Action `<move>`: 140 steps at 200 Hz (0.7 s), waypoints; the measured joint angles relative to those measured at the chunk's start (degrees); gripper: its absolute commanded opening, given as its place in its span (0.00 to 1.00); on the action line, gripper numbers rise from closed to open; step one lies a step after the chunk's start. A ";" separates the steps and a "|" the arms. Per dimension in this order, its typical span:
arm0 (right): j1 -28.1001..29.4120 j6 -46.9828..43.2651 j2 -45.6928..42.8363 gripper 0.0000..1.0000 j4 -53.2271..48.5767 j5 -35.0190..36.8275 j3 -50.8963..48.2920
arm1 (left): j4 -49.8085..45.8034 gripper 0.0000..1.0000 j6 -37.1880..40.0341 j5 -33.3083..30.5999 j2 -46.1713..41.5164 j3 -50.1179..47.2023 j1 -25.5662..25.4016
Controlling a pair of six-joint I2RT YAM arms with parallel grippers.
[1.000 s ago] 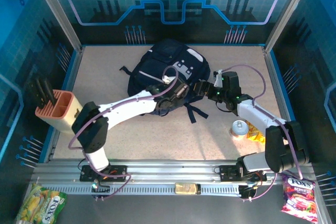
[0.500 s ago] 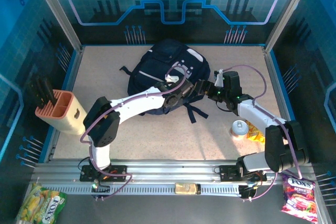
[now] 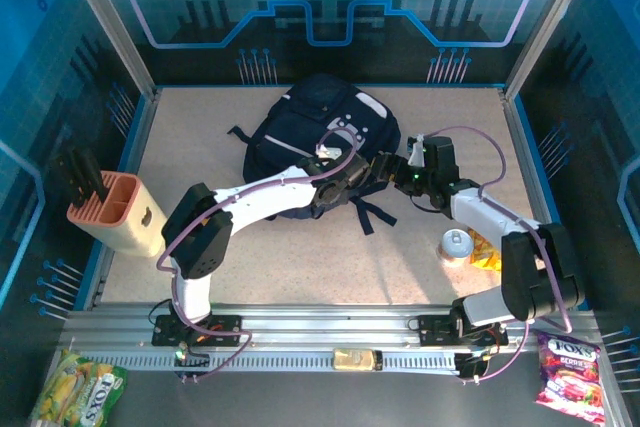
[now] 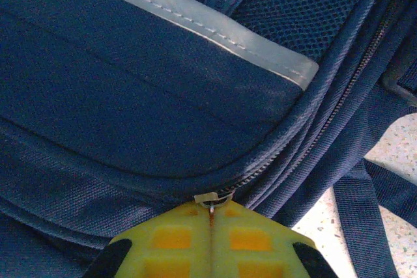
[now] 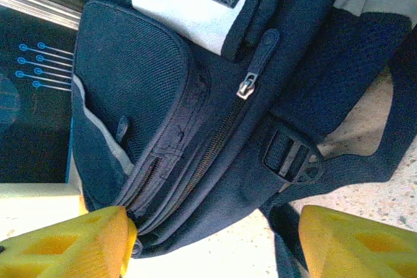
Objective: Pack books, pencil case, and school supplies into a backpack
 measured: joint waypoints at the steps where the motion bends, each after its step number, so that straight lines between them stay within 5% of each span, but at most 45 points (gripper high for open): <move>1: 0.00 0.31 0.02 0.66 0.02 -0.07 0.00 | 0.26 0.00 0.02 0.04 -0.07 -0.13 0.00; 82: -0.04 19.39 7.15 0.55 13.27 -7.67 -0.11 | 15.10 0.00 6.84 13.16 -5.31 -6.56 0.15; 140: 0.98 21.79 12.22 0.48 14.01 -7.96 2.78 | 17.62 0.00 8.76 17.07 -5.31 -6.58 0.15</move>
